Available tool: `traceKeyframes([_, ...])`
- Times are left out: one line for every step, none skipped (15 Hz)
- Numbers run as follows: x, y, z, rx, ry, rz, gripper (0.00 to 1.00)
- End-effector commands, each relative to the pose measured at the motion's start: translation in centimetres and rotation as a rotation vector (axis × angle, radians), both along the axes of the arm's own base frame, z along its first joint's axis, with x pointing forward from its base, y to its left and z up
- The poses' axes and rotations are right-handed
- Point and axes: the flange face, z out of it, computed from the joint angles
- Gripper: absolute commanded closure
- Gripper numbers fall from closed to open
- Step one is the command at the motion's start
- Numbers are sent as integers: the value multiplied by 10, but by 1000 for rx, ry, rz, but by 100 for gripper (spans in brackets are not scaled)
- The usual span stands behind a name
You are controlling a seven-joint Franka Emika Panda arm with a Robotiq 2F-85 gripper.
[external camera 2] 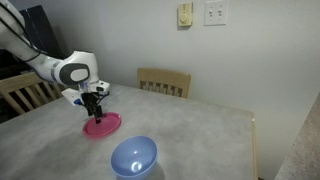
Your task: Put the pink lid on the blue bowl
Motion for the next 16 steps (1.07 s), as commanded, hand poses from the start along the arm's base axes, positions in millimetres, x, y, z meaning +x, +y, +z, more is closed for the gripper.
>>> traceKeyframes([10, 1, 0, -3, 10, -6, 27])
traceKeyframes([11, 1, 1, 0, 9, -4, 29])
traceKeyframes([12, 1, 3, 0, 8, -3, 32])
traceKeyframes([13, 1, 4, -1, 8, -4, 39])
traceKeyframes([14, 1, 5, -1, 6, -2, 47])
traceKeyframes([14, 2, 7, 0, 5, -1, 53])
traceKeyframes([15, 2, 6, 0, 3, -2, 60])
traceKeyframes([15, 2, 7, 1, 3, -1, 69])
traceKeyframes([15, 1, 7, 2, 5, 0, 74])
traceKeyframes([16, 1, 6, 3, 5, 0, 83])
traceKeyframes([16, 1, 6, 6, 7, 3, 88])
traceKeyframes([16, 0, 4, 12, 9, 2, 96])
traceKeyframes([16, -1, 2, 18, 11, 2, 99])
traceKeyframes([16, -3, 0, 19, 16, 0, 100])
traceKeyframes([16, -4, 0, 21, 18, -1, 99])
traceKeyframes([16, -4, 0, 23, 19, -3, 97])
